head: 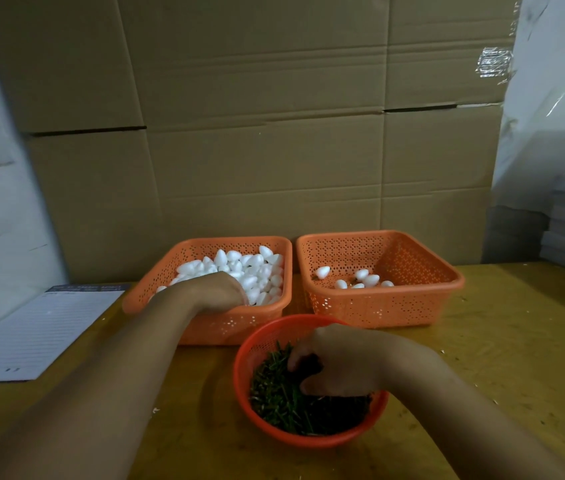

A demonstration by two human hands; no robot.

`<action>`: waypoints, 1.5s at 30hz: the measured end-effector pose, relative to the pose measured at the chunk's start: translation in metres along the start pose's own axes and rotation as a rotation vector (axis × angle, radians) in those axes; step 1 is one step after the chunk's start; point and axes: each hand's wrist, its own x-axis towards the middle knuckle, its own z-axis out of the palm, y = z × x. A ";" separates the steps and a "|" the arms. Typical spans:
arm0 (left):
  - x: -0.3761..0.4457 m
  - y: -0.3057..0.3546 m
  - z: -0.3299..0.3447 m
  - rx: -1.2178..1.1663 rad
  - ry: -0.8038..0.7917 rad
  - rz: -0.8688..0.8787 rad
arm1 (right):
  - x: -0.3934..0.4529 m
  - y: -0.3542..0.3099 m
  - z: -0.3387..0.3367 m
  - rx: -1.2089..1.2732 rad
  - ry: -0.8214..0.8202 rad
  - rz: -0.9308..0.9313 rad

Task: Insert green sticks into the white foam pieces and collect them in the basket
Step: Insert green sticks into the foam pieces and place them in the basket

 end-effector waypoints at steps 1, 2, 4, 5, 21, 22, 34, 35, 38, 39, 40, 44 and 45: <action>0.000 -0.001 -0.001 -0.061 0.024 0.018 | 0.000 0.000 0.000 0.000 -0.005 0.000; 0.001 -0.003 -0.001 -0.120 0.045 0.030 | 0.000 0.000 0.000 0.002 -0.006 0.000; 0.001 -0.006 -0.001 -0.173 0.074 0.031 | 0.000 0.000 0.000 0.000 0.007 -0.003; 0.002 -0.007 0.000 -0.174 0.105 0.018 | 0.000 0.001 0.000 -0.005 0.017 -0.006; -0.040 0.002 -0.003 -1.526 0.368 0.206 | 0.000 -0.002 0.001 0.026 0.117 -0.025; -0.045 0.002 -0.003 -1.608 0.282 0.221 | 0.000 -0.002 0.000 0.032 0.133 -0.025; -0.064 0.003 0.012 -1.642 0.056 0.290 | -0.005 -0.004 -0.006 0.103 0.198 -0.022; -0.064 0.003 0.013 -1.647 0.051 0.271 | -0.006 -0.005 -0.007 0.109 0.213 -0.023; -0.062 0.004 0.017 -1.682 0.060 0.214 | -0.007 -0.006 -0.009 0.149 0.276 -0.039; -0.062 0.005 0.018 -1.687 0.060 0.206 | -0.007 -0.006 -0.010 0.167 0.292 -0.044; -0.061 0.006 0.019 -1.689 0.054 0.200 | -0.008 -0.007 -0.010 0.188 0.305 -0.044; -0.062 0.011 0.022 -1.691 0.016 0.196 | -0.007 -0.008 -0.010 0.263 0.364 -0.020; -0.062 0.012 0.023 -1.690 0.010 0.199 | -0.007 -0.009 -0.010 0.279 0.375 -0.018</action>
